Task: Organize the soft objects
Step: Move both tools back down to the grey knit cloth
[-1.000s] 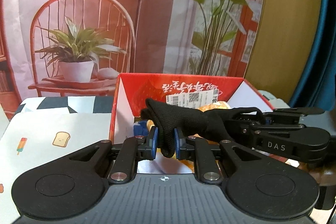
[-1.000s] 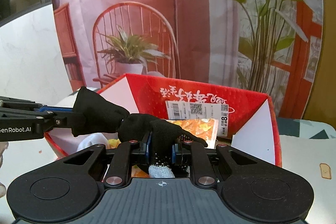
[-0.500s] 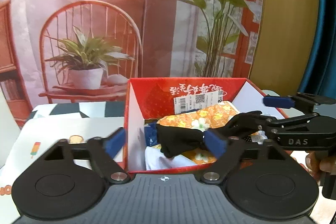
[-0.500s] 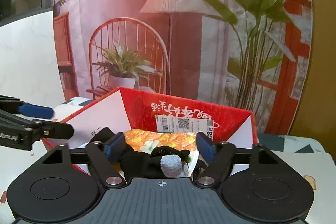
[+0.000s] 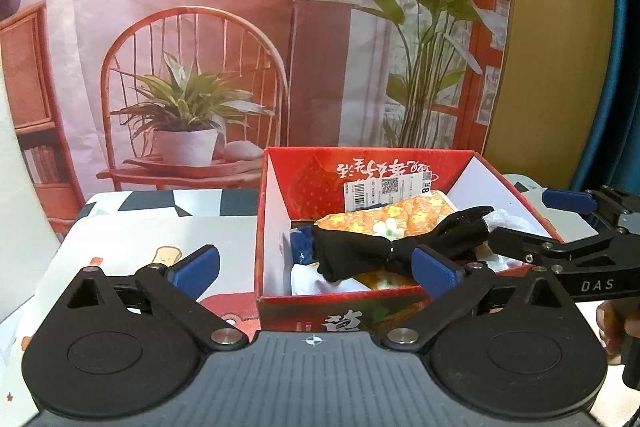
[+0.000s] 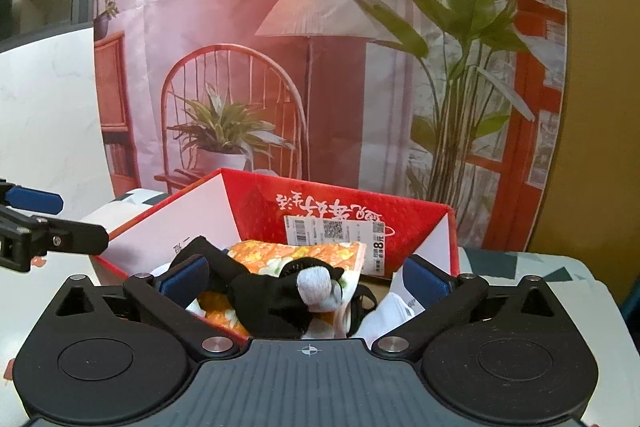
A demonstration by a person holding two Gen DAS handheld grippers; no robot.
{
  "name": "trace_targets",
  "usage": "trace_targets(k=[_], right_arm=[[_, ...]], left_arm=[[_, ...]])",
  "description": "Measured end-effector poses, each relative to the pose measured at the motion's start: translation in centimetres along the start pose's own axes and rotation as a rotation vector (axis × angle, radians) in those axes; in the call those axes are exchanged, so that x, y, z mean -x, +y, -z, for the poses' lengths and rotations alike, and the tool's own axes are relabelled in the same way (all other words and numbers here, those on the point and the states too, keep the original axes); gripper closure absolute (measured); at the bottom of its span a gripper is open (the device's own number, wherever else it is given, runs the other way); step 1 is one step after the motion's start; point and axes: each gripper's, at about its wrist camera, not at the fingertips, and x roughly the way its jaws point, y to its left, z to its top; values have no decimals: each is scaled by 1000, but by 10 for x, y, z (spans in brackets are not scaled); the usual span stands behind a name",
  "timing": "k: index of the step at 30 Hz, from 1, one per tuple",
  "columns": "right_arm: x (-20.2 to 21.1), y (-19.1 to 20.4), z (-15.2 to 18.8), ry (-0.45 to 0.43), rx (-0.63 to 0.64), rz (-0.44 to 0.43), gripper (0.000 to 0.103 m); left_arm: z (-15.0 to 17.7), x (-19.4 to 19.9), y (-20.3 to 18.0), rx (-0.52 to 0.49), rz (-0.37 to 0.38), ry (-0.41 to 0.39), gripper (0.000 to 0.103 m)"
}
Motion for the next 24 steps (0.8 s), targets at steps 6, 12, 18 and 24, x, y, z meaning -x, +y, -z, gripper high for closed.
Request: trace_targets(k=[6,12,18,24], right_arm=[[18,-2,12,-24,-25,0,0],[42,-12,32,-58,-89,8,0],[55,-21,67,-49,-145,41,0],[46,-29,104,40,-191,88,0]], left_arm=[[9,7,3,10,-8,3,0],[31,9,11,34,-4,24,0],[59,-5,15,36,1,86,0],[80,-23,18,78,26,104,2]])
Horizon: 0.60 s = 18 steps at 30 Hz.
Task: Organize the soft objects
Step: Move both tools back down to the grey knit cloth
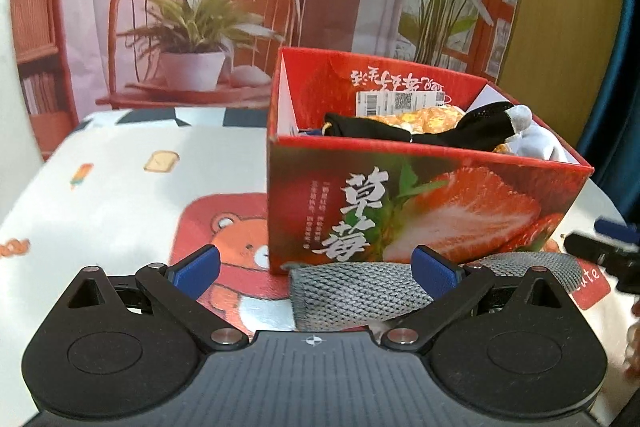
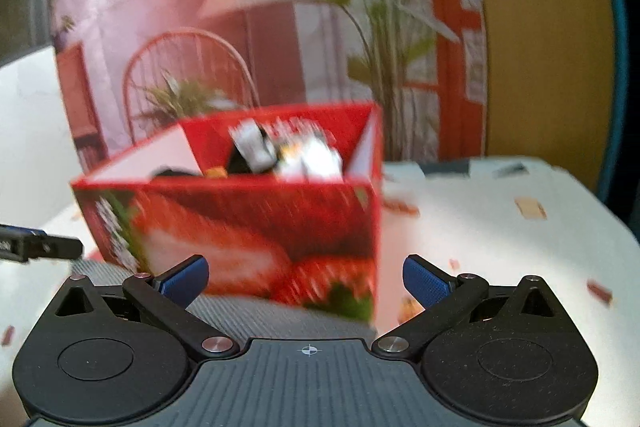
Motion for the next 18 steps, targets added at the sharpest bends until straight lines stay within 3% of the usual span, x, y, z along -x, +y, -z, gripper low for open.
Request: trace_targets(k=[8,10,12,18], right_arm=[[-26,-19,20,48,-115,79,1],[-31,-22,25,68,-142,86,1],[-35,-21,31,96,-142,90,1],[-38,-11,37,146,-78,62,8]], left_arm=[[0,-24,1,86,25,17,20],[2,-29,-1,79,38,34,40],[7,-34,-4,54,33,56,53],[29,-36,-1,52,54,110,61]])
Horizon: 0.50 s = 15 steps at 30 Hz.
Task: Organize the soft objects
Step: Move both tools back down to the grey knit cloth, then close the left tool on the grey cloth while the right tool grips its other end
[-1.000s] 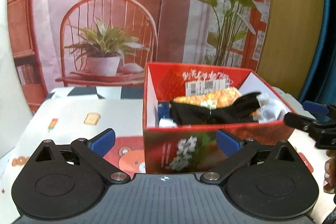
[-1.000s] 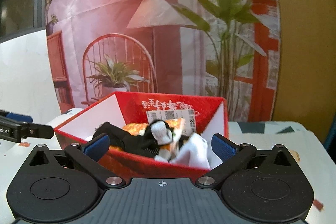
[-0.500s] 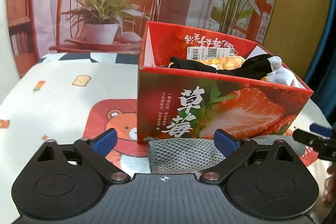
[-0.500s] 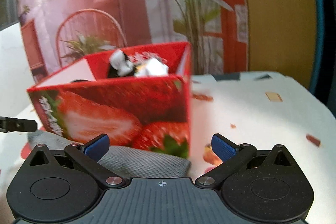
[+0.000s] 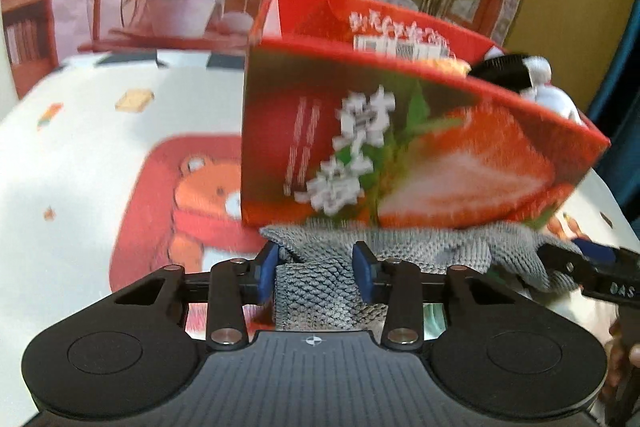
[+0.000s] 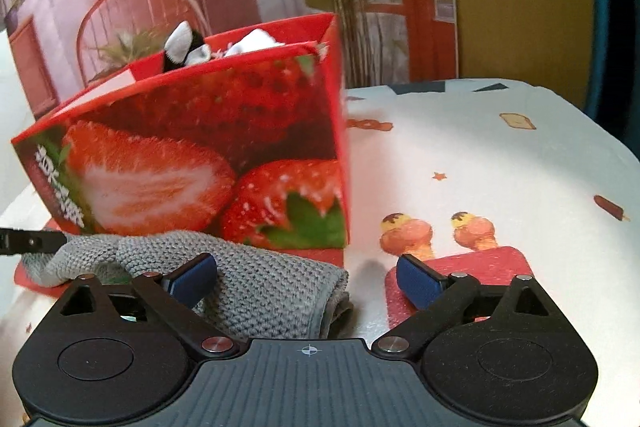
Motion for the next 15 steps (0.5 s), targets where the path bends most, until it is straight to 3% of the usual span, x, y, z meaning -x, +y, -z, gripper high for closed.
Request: trace_targets(k=[4,15], right_arm=[[1,4,3,16,22,-35,18],[1,7,6,16,42,-49,19]], left_arm=[[14,4,3,14,14,5,61],[41,19,-2,-1,-7,-61,60]])
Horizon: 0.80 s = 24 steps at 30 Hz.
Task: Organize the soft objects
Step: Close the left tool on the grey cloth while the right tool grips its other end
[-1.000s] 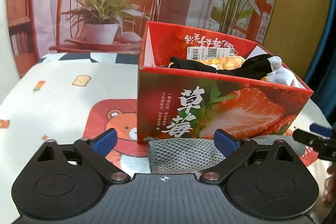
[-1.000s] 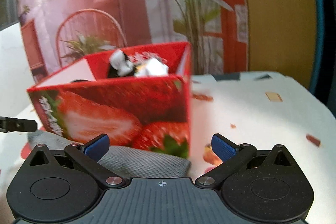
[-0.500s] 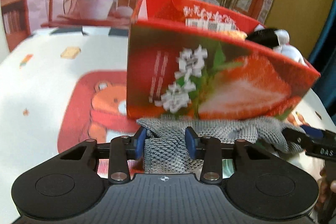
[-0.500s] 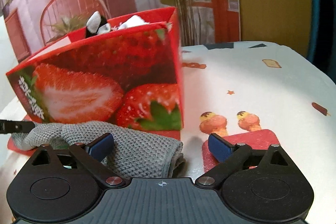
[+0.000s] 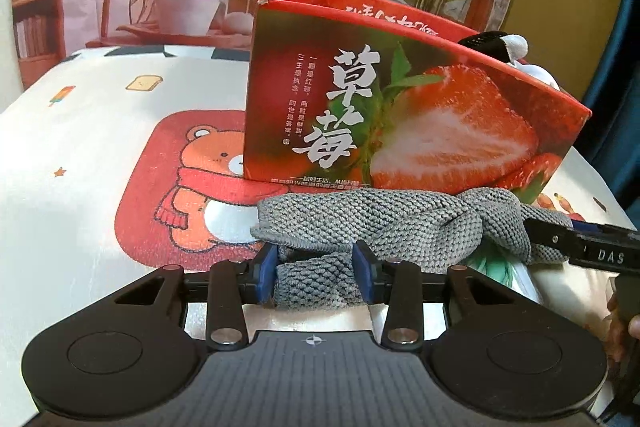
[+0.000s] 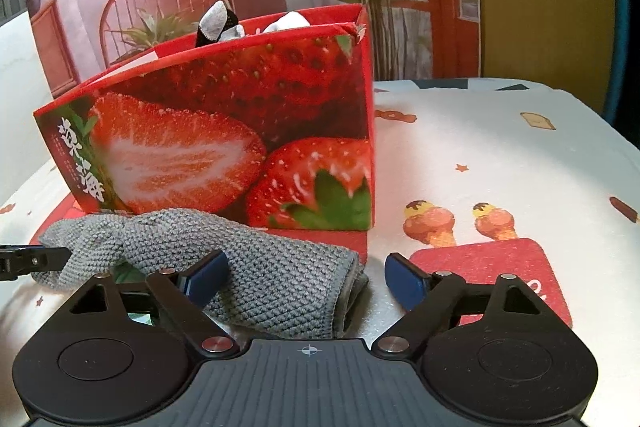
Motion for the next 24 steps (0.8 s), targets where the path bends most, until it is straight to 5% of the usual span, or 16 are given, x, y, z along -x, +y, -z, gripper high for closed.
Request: trace_targets(k=[16,20,24], right_arm=[[-5,-8,0,-1,-26,-27,16],[-2,-3,2,-2,-4,-41,32],[-2,0,1,-1,9,-40,34]], left_arm=[[8,2,3,-6,19,-37,56],[8,2,5,3,33,-40,54],[8,1,5,4,38,-42,51]])
